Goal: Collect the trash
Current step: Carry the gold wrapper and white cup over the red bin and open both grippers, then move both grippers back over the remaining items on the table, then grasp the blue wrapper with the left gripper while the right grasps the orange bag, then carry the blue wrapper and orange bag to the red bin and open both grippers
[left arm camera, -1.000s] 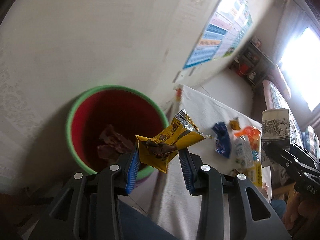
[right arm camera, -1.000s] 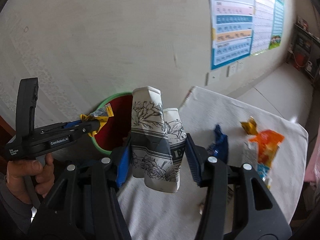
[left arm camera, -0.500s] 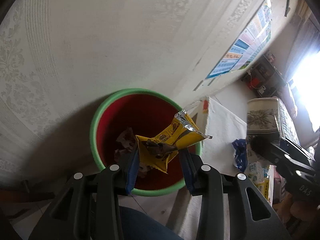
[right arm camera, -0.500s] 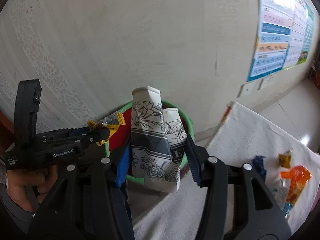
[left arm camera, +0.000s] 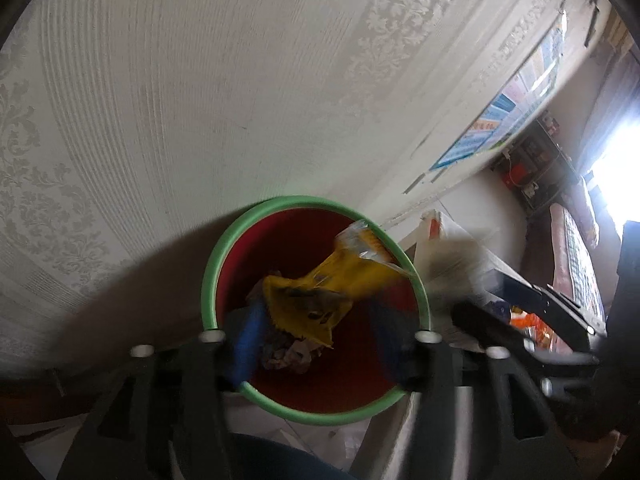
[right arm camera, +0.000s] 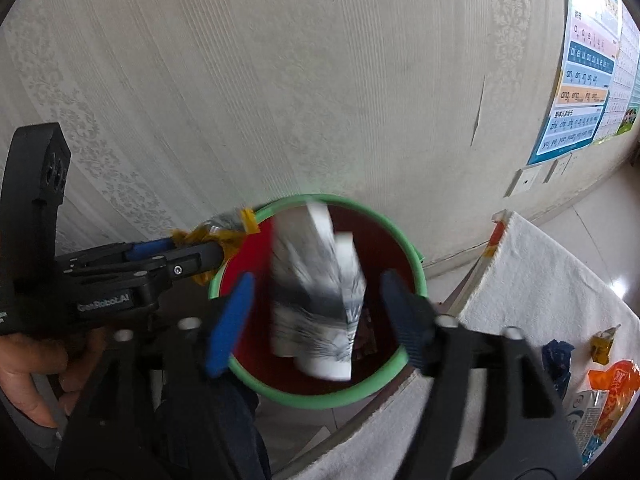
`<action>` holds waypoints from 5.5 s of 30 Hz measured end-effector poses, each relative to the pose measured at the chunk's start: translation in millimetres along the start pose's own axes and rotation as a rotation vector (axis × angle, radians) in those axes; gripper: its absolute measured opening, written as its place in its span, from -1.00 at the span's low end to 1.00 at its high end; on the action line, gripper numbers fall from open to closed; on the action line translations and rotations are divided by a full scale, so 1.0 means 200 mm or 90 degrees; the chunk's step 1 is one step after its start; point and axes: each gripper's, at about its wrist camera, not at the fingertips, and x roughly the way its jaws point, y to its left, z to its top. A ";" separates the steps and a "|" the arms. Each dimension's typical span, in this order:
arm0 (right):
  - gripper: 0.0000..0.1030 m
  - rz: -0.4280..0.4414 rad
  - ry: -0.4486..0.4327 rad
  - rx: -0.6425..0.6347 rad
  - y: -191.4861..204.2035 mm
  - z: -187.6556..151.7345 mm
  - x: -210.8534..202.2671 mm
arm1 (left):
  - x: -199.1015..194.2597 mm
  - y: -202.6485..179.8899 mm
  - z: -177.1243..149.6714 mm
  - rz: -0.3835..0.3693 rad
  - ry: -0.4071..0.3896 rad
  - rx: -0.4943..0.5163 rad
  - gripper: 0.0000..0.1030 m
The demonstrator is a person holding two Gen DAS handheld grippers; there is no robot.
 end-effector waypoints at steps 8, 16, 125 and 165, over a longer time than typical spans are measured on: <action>0.67 -0.025 0.005 0.008 -0.05 -0.07 -0.05 | -0.02 0.00 -0.03 0.000 -0.012 -0.027 0.67; 0.78 -0.056 -0.020 0.032 -0.13 -0.19 -0.28 | -0.11 -0.15 -0.10 -0.010 -0.025 -0.001 0.82; -0.43 -0.196 -0.077 0.284 -1.29 -0.78 -0.95 | 0.51 -1.43 -0.46 -0.125 0.119 0.227 -0.58; -0.43 -0.086 -0.108 0.051 -0.24 -0.26 -0.84 | -0.31 -0.58 -0.20 -0.061 -0.050 0.104 -0.58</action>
